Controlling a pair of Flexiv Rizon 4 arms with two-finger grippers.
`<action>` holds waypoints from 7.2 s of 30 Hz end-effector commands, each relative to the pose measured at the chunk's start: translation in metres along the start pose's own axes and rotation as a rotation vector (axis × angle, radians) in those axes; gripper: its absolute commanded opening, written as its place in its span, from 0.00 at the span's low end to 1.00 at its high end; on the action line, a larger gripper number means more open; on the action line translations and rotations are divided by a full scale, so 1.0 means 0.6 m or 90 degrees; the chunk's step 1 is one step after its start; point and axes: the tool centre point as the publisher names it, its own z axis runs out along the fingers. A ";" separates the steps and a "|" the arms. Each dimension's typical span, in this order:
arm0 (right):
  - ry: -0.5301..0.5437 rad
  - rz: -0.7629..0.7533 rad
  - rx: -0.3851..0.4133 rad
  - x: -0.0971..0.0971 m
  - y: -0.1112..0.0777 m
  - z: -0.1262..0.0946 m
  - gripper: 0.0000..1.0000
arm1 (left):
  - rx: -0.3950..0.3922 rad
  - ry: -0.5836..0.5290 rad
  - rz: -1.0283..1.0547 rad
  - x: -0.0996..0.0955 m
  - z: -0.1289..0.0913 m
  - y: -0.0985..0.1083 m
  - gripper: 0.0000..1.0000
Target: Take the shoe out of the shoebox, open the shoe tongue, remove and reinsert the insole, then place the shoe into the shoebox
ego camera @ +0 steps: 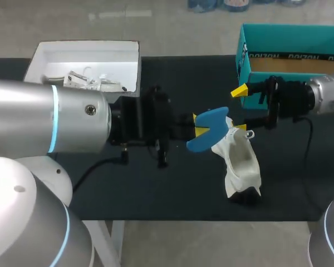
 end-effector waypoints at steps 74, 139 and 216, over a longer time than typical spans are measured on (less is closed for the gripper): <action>0.000 0.000 -0.002 0.000 -0.001 0.002 1.00 | 0.078 -0.083 0.380 -0.019 0.164 0.160 0.00; 0.000 0.000 -0.002 0.000 -0.001 0.002 0.00 | 0.040 -0.101 0.494 -0.076 0.205 0.112 0.00; 0.000 0.000 -0.002 0.000 -0.001 0.002 0.00 | -0.018 -0.134 0.323 0.017 0.062 0.193 1.00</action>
